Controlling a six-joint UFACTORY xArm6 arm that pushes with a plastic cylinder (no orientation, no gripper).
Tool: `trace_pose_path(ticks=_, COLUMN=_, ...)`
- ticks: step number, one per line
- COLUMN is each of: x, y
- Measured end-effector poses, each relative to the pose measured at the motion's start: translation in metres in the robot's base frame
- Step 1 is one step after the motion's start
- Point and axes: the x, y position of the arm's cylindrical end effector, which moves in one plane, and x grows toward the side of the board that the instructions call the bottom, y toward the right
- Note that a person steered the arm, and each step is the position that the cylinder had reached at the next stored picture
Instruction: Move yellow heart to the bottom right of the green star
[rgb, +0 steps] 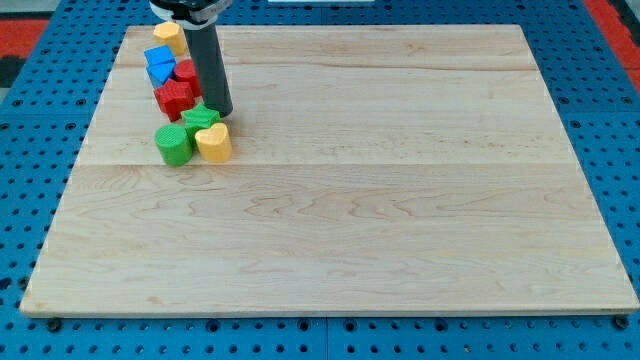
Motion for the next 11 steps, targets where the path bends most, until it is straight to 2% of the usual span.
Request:
trace_pose_path(ticks=1, x=0.023, y=-0.012)
trace_pose_path(ticks=3, x=0.035, y=-0.031)
trace_pose_path(ticks=4, x=0.019, y=0.01)
trace_pose_path(ticks=5, x=0.019, y=0.017)
trace_pose_path(ticks=8, x=0.072, y=0.024)
trace_pose_path(ticks=9, x=0.072, y=0.024)
trace_pose_path(ticks=11, x=0.069, y=-0.01)
